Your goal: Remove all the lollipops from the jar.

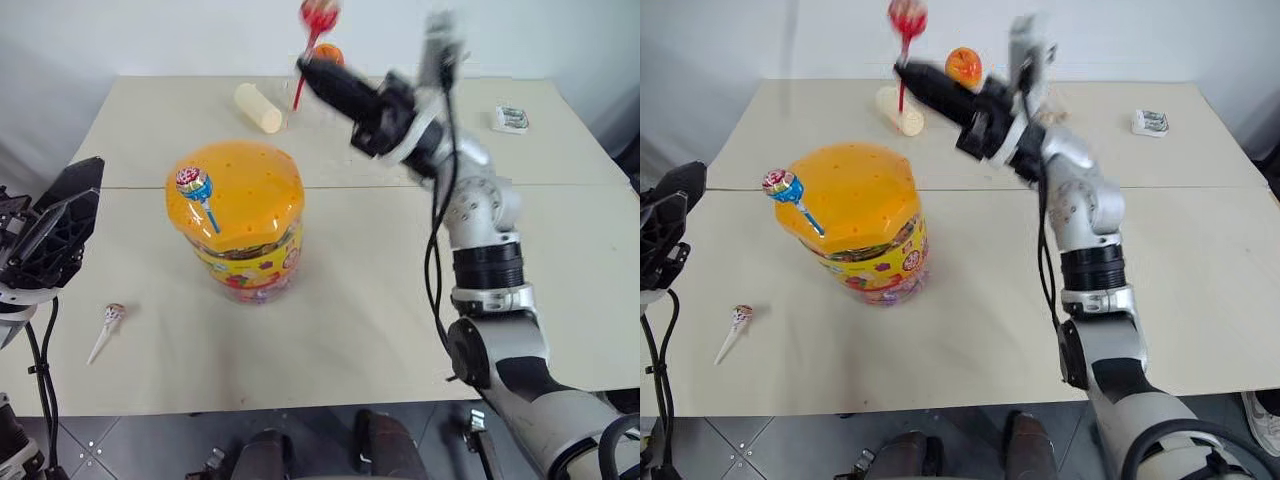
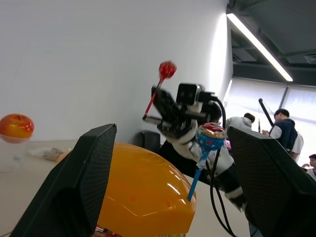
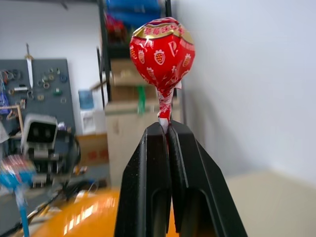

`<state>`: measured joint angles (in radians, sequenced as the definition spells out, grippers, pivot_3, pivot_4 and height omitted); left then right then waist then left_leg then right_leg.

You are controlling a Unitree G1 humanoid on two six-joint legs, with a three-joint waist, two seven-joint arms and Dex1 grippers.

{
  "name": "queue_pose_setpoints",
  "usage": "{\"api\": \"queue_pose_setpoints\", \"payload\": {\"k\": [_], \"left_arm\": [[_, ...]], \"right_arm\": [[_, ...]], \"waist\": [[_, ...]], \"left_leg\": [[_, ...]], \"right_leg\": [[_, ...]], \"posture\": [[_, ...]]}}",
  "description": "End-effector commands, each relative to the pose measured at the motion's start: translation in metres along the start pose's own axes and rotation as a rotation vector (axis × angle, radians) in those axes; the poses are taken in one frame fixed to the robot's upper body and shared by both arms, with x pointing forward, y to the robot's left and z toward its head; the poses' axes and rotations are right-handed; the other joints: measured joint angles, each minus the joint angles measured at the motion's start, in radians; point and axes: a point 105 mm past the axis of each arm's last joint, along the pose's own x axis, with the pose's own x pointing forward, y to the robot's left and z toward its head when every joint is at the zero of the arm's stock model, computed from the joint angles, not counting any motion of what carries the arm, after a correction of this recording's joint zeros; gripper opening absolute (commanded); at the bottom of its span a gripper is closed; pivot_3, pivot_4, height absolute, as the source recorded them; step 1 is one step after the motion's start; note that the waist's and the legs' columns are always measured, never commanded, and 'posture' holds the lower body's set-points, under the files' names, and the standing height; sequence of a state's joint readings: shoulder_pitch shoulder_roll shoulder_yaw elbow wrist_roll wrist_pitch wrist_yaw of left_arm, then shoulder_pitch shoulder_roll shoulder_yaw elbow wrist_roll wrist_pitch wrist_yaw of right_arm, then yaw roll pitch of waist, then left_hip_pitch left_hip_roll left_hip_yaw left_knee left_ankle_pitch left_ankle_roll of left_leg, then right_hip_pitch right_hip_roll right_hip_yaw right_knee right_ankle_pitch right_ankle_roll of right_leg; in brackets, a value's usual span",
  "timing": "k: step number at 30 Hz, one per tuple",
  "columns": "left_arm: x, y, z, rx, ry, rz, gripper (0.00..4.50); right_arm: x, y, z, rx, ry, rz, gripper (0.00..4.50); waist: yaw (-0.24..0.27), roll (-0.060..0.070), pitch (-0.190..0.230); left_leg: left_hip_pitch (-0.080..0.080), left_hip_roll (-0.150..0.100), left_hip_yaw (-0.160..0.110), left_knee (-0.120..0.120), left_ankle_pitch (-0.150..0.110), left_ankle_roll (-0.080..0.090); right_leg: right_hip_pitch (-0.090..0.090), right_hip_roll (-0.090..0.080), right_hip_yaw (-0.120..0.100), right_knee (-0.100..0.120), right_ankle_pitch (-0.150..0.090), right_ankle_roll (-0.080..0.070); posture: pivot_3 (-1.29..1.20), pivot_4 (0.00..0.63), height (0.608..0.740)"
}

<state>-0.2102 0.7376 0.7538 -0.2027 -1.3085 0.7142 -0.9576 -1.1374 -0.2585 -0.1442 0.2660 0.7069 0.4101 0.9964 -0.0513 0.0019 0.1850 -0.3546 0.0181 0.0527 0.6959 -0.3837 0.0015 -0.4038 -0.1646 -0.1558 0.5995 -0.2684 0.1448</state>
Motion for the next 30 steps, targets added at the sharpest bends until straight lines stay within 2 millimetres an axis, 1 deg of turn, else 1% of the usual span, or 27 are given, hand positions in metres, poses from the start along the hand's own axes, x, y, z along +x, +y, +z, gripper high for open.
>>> {"api": "queue_pose_setpoints", "payload": {"k": [1,2,3,4,6,7,9,10,11,12,13,16,17,20,21,22,24,26,27,28,30], "left_arm": [[0.006,-0.014,-0.002,0.03,0.122,-0.085,3.8],[0.006,-0.016,-0.004,0.022,0.159,-0.101,3.8],[0.005,-0.019,-0.007,0.01,0.219,-0.117,3.8],[0.003,-0.021,-0.007,-0.016,0.244,-0.115,3.8],[-0.002,-0.023,-0.007,-0.058,0.274,-0.112,3.8],[-0.008,-0.025,-0.012,-0.078,0.328,-0.115,3.8],[-0.016,-0.03,-0.019,-0.113,0.398,-0.128,3.8],[-0.02,-0.031,-0.025,-0.103,0.433,-0.141,3.8],[-0.022,-0.032,-0.029,-0.097,0.453,-0.156,3.8],[-0.024,-0.033,-0.033,-0.098,0.467,-0.17,3.8],[-0.025,-0.034,-0.035,-0.087,0.46,-0.184,3.8],[-0.027,-0.035,-0.043,-0.068,0.482,-0.209,3.8],[-0.027,-0.035,-0.044,-0.069,0.49,-0.215,3.8],[-0.027,-0.035,-0.044,-0.062,0.479,-0.211,3.8],[-0.027,-0.035,-0.044,-0.06,0.478,-0.21,3.8],[-0.027,-0.034,-0.043,-0.049,0.464,-0.199,3.8],[-0.026,-0.032,-0.039,-0.032,0.433,-0.179,3.8],[-0.024,-0.028,-0.033,-0.007,0.364,-0.138,3.8],[-0.024,-0.026,-0.029,0.013,0.319,-0.115,3.8],[-0.023,-0.023,-0.024,0.035,0.257,-0.084,3.8],[-0.023,-0.022,-0.019,0.055,0.185,-0.039,3.8]], "right_arm": [[-0.046,-0.007,0.006,-0.021,0.218,-0.039,0.05],[-0.062,-0.006,0.001,-0.006,0.319,-0.05,0.05],[-0.084,-0.004,-0.007,0.015,0.452,-0.072,0.05],[-0.114,-0.001,-0.017,0.042,0.606,-0.122,0.05],[-0.15,0.006,-0.026,0.067,0.781,-0.183,0.05],[-0.182,0.011,-0.036,0.044,0.929,-0.23,0.05],[-0.221,0.02,-0.045,0.018,1.113,-0.261,0.05],[-0.244,0.025,-0.052,0.002,1.224,-0.276,0.05],[-0.263,0.028,-0.057,-0.014,1.311,-0.287,0.05],[-0.28,0.031,-0.062,-0.009,1.361,-0.305,0.05],[-0.291,0.035,-0.066,-0.007,1.382,-0.312,0.05],[-0.309,0.041,-0.073,0.004,1.367,-0.332,0.05],[-0.312,0.042,-0.074,0.001,1.37,-0.329,0.05],[-0.311,0.046,-0.073,0.05,1.315,-0.317,0.71],[-0.311,0.047,-0.072,0.06,1.301,-0.316,1.01],[-0.305,0.045,-0.069,0.019,1.263,-0.285,1.35],[-0.286,0.045,-0.063,-0.02,1.155,-0.211,2.03],[-0.233,0.045,-0.046,-0.087,0.871,-0.084,2.67],[-0.213,0.046,-0.04,-0.106,0.783,-0.049,2.67],[-0.187,0.049,-0.034,-0.107,0.683,0.001,2.67],[-0.152,0.056,-0.032,-0.092,0.581,0.066,2.67]], "waist": [[0.007,-0.001,0.0],[0.013,-0.001,0.0],[0.019,-0.001,0.0],[0.023,-0.001,0.0],[0.026,0.0,0.0],[0.026,0.001,0.001],[0.023,0.002,0.001],[0.023,0.002,0.001],[0.021,0.002,0.001],[0.021,0.002,0.001],[0.02,0.002,0.001],[0.023,0.002,0.001],[0.023,0.002,0.001],[0.025,0.003,0.002],[0.025,0.003,0.002],[0.025,0.003,0.002],[0.026,0.003,0.002],[0.024,0.003,0.002],[0.022,0.004,0.002],[0.02,0.004,0.003],[0.021,0.005,0.003]], "left_leg": [[0.0,0.0,0.0,0.0,0.0,0.0],[0.0,0.0,0.0,0.0,0.0,0.0],[-0.001,0.0,0.0,-0.001,0.0,0.0],[-0.001,0.0,0.0,-0.002,0.0,0.0],[-0.002,0.0,0.001,-0.004,0.0,0.0],[-0.001,0.0,0.002,-0.005,0.0,0.0],[-0.002,0.0,0.006,-0.005,0.0,0.0],[-0.002,0.001,0.008,-0.005,0.0,0.0],[-0.002,0.001,0.012,-0.005,0.0,0.0],[-0.001,0.001,0.015,-0.005,0.0,0.0],[0.0,0.002,0.017,-0.005,0.0,0.0],[0.001,0.003,0.018,-0.002,0.0,0.0],[0.001,0.003,0.018,-0.001,0.0,0.0],[0.0,0.003,0.018,-0.001,0.0,0.0],[0.0,0.003,0.018,-0.001,0.0,0.0],[0.0,0.003,0.018,-0.001,0.0,0.0],[0.0,0.003,0.018,-0.001,0.0,0.0],[0.0,0.003,0.017,-0.001,0.0,0.0],[0.0,0.004,0.017,0.0,0.0,0.0],[0.0,0.004,0.017,0.0,0.0,0.0],[0.0,0.006,0.016,0.001,0.0,0.0]], "right_leg": [[0.0,0.0,0.0,0.0,0.0,0.0],[0.0,0.0,0.0,-0.001,0.0,0.0],[0.0,0.0,0.0,-0.002,0.0,0.0],[0.0,0.0,0.0,-0.004,0.0,0.0],[0.0,0.0,0.0,-0.006,0.0,0.0],[-0.001,0.0,0.0,-0.007,0.0,0.0],[-0.003,0.0,0.001,-0.008,0.0,0.0],[-0.003,0.0,0.001,-0.008,0.0,0.0],[-0.005,0.0,0.002,-0.008,0.0,0.0],[-0.005,0.0,0.003,-0.008,0.0,0.0],[-0.005,0.0,0.003,-0.008,0.0,0.0],[-0.005,0.0,0.005,-0.007,0.0,0.0],[-0.005,0.0,0.005,-0.006,0.0,0.0],[-0.005,0.0,0.005,-0.006,0.0,0.0],[-0.005,0.0,0.005,-0.006,0.0,0.0],[-0.005,0.0,0.005,-0.006,0.0,0.0],[-0.005,0.0,0.005,-0.006,0.0,0.0],[-0.005,0.0,0.005,-0.007,0.0,0.0],[-0.005,0.0,0.005,-0.006,0.0,0.0],[-0.005,0.001,0.005,-0.006,0.0,0.0],[-0.005,0.001,0.005,-0.004,0.0,-0.001]], "posture": [[0.0,0.15,0.74],[0.0,0.15,0.74],[0.0,0.15,0.74],[0.0,0.15,0.74],[0.0,0.15,0.74],[0.0,0.15,0.74],[0.0,0.15,0.74],[0.0,0.15,0.74],[0.0,0.15,0.74],[0.0,0.15,0.74],[0.0,0.15,0.74],[0.0,0.15,0.74],[0.0,0.15,0.74],[0.0,0.15,0.74],[0.0,0.15,0.74],[0.0,0.15,0.74],[0.0,0.15,0.74],[0.0,0.15,0.74],[0.0,0.15,0.74],[0.0,0.15,0.74],[0.0,0.15,0.74]]}}
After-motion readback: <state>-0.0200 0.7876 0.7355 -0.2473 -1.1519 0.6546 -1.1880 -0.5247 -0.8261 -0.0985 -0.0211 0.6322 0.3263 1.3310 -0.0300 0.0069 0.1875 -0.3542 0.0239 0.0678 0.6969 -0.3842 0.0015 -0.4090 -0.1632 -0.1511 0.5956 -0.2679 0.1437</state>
